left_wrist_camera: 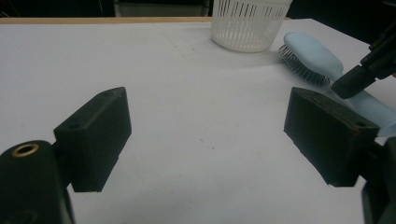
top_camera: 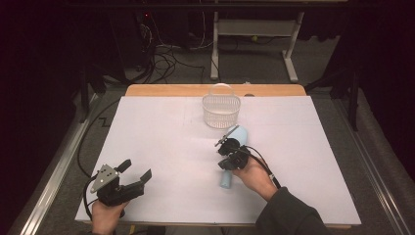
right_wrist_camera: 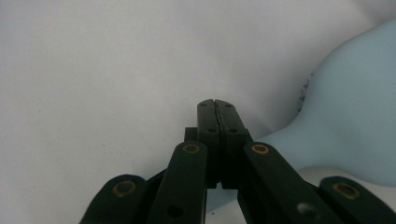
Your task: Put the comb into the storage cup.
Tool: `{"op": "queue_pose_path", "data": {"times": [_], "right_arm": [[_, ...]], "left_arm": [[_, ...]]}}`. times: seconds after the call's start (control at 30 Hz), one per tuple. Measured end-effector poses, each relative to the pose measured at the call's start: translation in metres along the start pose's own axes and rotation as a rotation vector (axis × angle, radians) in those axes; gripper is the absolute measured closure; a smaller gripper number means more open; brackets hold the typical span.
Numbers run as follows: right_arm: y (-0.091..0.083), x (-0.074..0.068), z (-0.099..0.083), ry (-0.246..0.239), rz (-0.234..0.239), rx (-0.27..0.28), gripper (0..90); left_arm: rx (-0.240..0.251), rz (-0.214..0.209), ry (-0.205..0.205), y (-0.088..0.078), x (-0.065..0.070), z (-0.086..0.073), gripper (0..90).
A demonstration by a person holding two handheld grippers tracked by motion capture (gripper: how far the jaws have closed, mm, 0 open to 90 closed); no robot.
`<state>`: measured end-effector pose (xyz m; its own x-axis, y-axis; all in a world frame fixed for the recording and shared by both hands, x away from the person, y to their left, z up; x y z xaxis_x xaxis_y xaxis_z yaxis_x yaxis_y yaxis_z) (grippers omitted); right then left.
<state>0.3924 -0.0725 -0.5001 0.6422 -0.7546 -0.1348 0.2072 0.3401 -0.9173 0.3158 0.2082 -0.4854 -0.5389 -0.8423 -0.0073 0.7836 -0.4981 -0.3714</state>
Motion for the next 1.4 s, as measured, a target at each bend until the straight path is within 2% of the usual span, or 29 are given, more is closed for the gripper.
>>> {"op": "queue_pose_path", "data": {"times": [0.37,0.63,1.03,1.2,1.33,1.4], "right_arm": [[-0.004,0.003,-0.011,-0.018,-0.005,0.002,90.0],[-0.006,0.006,-0.018,-0.01,-0.008,0.0,90.0],[-0.013,0.018,-0.028,-0.004,-0.026,0.02,90.0],[-0.013,0.021,-0.032,0.003,-0.035,0.012,90.0],[-0.013,0.025,-0.033,-0.008,-0.035,0.019,90.0],[-0.014,0.026,-0.034,0.005,-0.042,0.014,90.0]], "left_arm": [[0.0,0.0,-0.003,0.001,-0.001,0.0,14.2],[-0.001,0.001,-0.002,0.002,-0.001,0.0,14.2],[-0.006,-0.007,0.008,0.003,0.001,0.0,14.2],[-0.005,-0.005,0.007,0.003,0.001,0.0,14.2],[-0.004,-0.005,0.006,0.003,0.001,0.0,14.2],[-0.004,-0.005,0.006,0.002,0.001,0.0,14.2]]}}
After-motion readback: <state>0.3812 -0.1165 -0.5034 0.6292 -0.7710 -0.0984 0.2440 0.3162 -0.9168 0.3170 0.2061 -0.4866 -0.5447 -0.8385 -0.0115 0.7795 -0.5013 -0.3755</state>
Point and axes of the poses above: each handheld gripper's, and its own axes: y roughly forward along the jaws, z roughly out of its top, x roughly to its right, the point moved 8 cm from there along y, roughly forward along the jaws, and after that the axes turned 11 degrees about y, right-handed, at the moved point
